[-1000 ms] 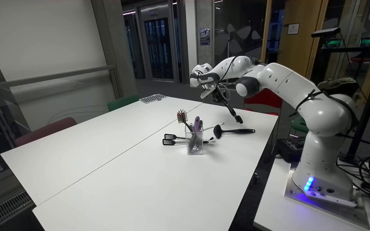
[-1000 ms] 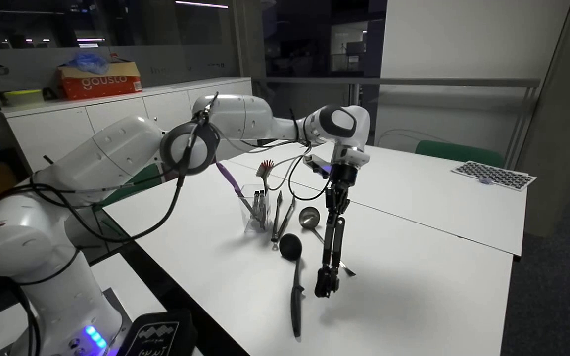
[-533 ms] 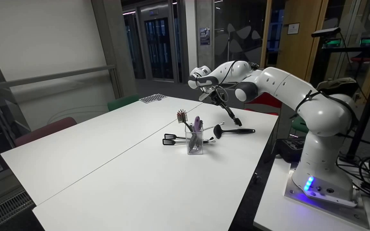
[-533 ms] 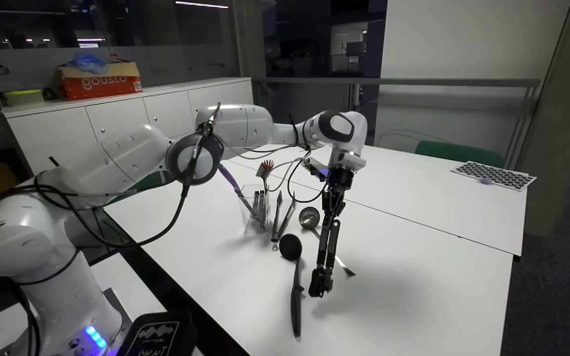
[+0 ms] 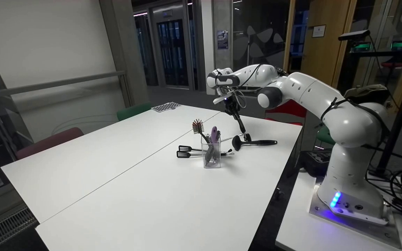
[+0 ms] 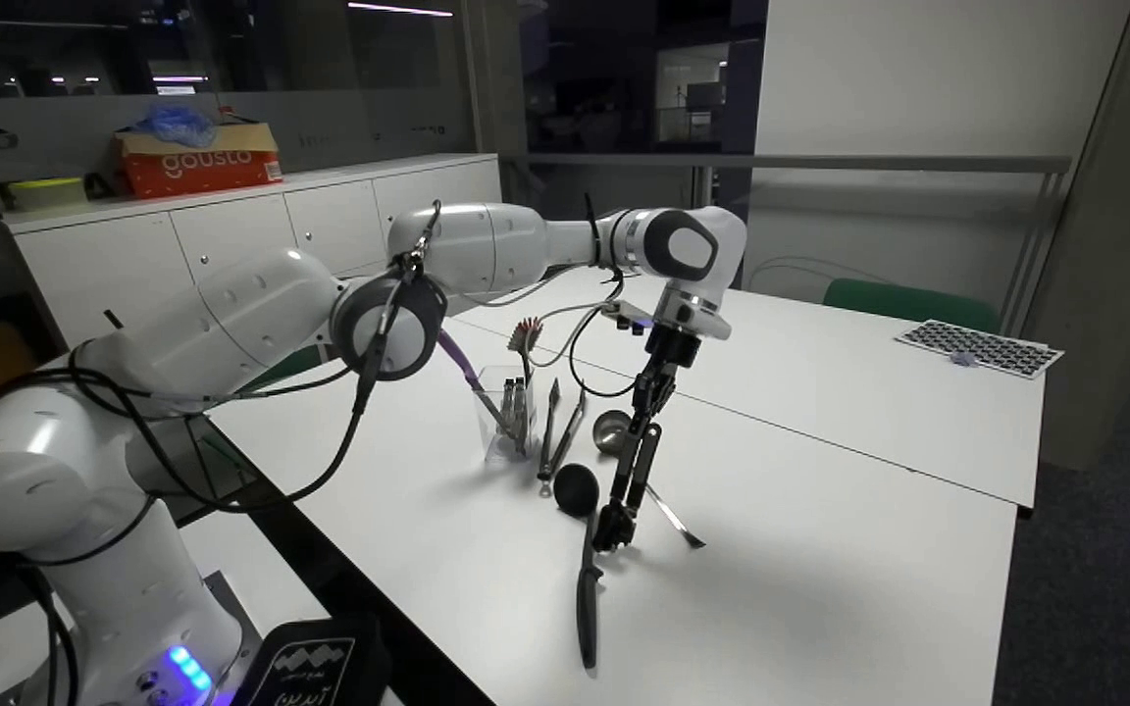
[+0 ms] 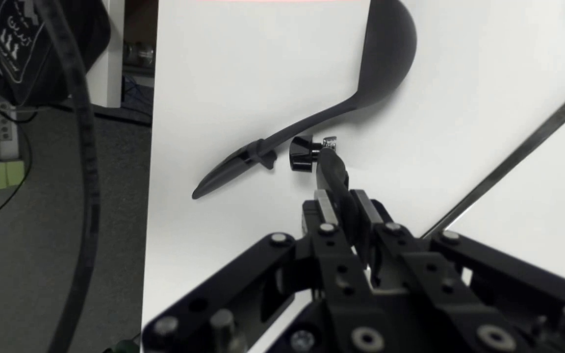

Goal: Take the can open out of the holder and put it on the table

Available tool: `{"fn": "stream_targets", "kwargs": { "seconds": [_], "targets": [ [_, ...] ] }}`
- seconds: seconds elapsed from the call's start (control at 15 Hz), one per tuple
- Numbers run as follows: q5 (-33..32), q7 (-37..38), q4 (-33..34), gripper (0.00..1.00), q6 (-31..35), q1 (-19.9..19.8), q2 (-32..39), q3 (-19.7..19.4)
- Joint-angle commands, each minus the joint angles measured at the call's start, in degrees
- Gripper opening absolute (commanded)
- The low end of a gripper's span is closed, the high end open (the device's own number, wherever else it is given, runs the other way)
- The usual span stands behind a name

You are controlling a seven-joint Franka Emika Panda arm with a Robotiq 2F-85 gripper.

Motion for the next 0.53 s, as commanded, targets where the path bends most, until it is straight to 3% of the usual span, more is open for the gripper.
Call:
{"fn": "stream_targets", "kwargs": {
  "seconds": [0.0,0.47],
  "targets": [
    [5.85,-1.48,7.33,0.03,-2.41,-4.96,1.79,4.44],
    [17.36,-0.28,10.73,0.03,0.51,-11.78,3.82,12.83]
  ]
}}
